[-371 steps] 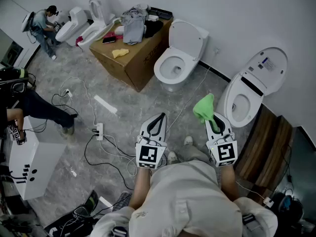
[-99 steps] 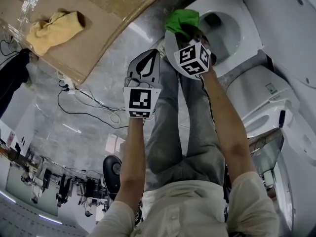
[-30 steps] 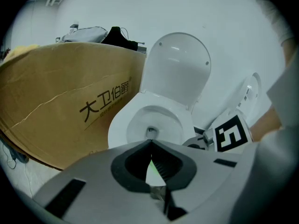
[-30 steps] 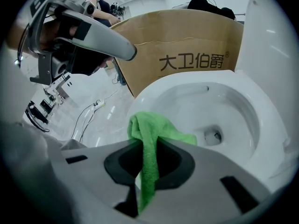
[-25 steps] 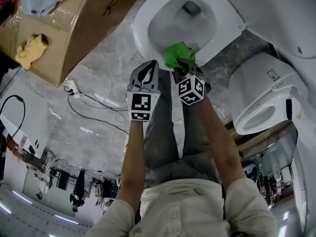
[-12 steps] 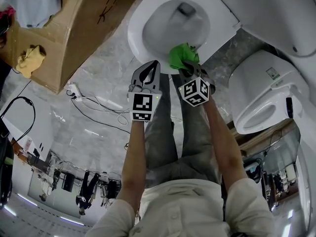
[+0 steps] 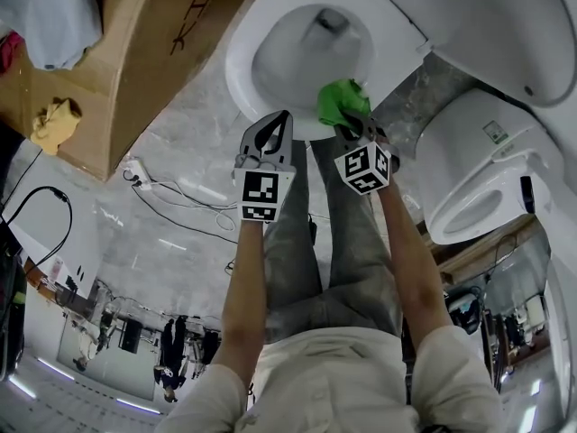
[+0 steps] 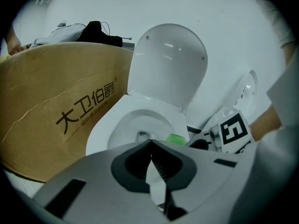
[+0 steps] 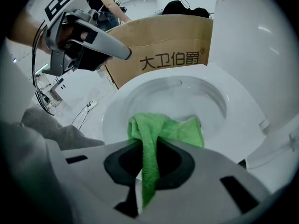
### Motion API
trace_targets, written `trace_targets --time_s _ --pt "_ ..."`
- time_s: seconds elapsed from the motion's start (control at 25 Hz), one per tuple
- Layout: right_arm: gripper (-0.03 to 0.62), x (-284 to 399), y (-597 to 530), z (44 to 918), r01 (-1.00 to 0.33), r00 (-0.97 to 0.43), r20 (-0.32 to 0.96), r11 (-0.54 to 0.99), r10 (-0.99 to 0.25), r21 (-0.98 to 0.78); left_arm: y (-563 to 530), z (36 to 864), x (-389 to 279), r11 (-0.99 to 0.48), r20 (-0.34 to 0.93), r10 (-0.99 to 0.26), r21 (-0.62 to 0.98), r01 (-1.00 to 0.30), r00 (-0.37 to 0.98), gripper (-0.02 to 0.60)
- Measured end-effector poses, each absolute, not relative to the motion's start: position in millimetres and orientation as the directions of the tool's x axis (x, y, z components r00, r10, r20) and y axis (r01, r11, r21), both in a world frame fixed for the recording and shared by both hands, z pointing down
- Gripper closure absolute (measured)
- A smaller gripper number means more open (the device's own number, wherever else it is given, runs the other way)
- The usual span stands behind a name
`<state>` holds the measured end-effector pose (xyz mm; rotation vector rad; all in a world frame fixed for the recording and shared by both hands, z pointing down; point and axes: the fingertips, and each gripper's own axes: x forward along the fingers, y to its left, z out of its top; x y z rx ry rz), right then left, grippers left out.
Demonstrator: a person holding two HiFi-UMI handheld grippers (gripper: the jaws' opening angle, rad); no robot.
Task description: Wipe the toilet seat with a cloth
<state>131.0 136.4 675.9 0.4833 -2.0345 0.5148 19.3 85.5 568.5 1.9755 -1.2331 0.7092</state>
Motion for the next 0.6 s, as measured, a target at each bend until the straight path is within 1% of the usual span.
trace_targets --time_s 0.6 --pt "0.551 175 86 672 -0.633 -0.436 0.872 0.765 -0.224 -0.120 65 573 40 -0.333 0.748 -0.516 0.274 -0.902 0.418 0.569"
